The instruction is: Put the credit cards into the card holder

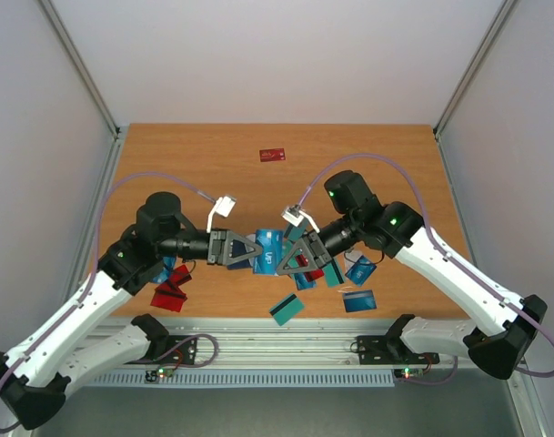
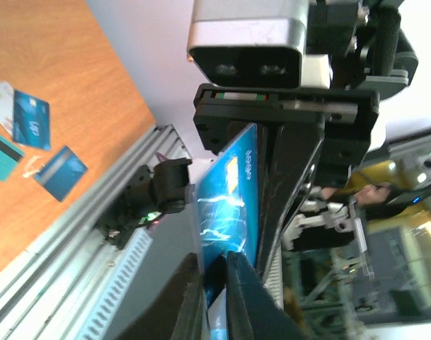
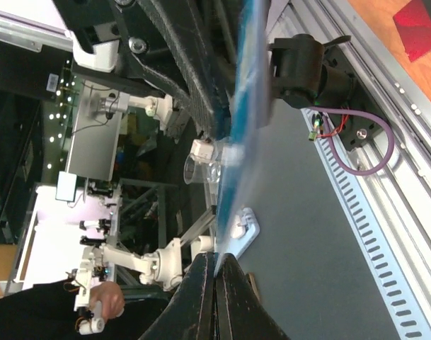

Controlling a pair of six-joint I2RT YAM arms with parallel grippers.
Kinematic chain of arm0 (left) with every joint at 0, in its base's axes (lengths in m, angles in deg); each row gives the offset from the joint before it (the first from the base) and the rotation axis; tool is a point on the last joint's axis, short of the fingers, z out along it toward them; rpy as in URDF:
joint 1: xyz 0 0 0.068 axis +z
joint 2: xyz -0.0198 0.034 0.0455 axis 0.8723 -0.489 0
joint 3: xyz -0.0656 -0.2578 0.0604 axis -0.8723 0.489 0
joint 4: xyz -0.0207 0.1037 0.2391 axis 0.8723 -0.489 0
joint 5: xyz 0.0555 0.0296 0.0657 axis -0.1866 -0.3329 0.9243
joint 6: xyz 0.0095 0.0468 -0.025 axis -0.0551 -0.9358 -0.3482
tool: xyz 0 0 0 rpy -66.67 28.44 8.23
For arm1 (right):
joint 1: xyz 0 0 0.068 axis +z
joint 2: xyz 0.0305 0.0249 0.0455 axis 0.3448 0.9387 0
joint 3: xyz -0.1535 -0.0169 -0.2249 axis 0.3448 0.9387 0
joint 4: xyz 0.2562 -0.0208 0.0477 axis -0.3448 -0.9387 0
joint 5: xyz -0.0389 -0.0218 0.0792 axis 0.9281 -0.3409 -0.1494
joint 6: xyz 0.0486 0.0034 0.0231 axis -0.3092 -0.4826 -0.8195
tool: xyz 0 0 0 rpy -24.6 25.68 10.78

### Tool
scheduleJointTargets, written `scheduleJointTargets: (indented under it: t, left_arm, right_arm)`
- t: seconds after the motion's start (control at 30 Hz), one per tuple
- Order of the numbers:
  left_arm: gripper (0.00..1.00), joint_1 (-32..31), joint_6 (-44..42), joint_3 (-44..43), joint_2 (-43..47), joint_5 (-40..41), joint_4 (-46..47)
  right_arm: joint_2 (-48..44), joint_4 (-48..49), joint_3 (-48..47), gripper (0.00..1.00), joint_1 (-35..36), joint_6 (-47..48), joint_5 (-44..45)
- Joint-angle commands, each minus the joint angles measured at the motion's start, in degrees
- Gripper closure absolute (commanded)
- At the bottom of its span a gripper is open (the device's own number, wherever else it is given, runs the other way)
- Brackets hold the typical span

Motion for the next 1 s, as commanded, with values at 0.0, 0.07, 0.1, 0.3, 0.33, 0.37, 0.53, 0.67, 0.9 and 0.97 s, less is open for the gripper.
scheduleJointTargets:
  t: [0.0, 0.07, 0.1, 0.3, 0.33, 0.37, 0.53, 0.67, 0.9, 0.97]
  left_arm:
    - [0.96, 0.4, 2.8, 1.1, -1.3, -3.3, 7.5]
    - [1.00, 0.3, 2.9, 1.1, -1.6, -3.0, 7.4]
    - [1.00, 0.3, 2.8, 1.0, -1.7, -2.1, 6.7]
    - [1.00, 0.3, -0.4, 0.4, -3.5, 10.4, -3.8]
    - [1.00, 0.3, -1.9, 0.1, -4.2, 12.9, -6.7]
    - [1.00, 0.3, -3.2, -0.2, -5.0, 15.8, -9.8]
    - [1.00, 0.4, -10.2, -2.9, -10.8, 27.7, -22.6]
    - [1.00, 0.3, -13.4, -6.4, -14.7, 34.6, -27.8]
    - [1.00, 0.3, -16.4, -10.2, -22.0, 45.4, -34.8]
    - [1.00, 0.3, -16.1, -11.5, -24.1, 47.9, -37.9]
  right_arm:
    - [0.8, 0.8, -2.3, 0.99, -0.5, 1.1, -1.1]
    - [1.4, 0.5, -2.8, 0.99, -0.8, 1.2, 0.0]
    - [1.6, -0.2, -3.1, 0.97, -1.0, 1.3, 1.1]
    - [3.8, -4.7, -2.0, 0.47, -2.7, 0.7, 16.7]
    - [4.3, -4.7, -1.0, 0.46, -3.0, -0.3, 20.4]
    - [5.0, -3.9, 0.4, 0.46, -3.3, -1.8, 23.0]
    - [10.8, -0.8, 4.5, 0.46, -3.5, -7.4, 32.1]
    - [15.8, 1.0, 3.3, 0.46, -3.6, -7.9, 33.9]
    - [26.1, 4.4, -1.6, 0.46, -3.7, -6.4, 27.4]
    - [29.2, 5.2, -3.3, 0.47, -3.8, -6.4, 26.0]
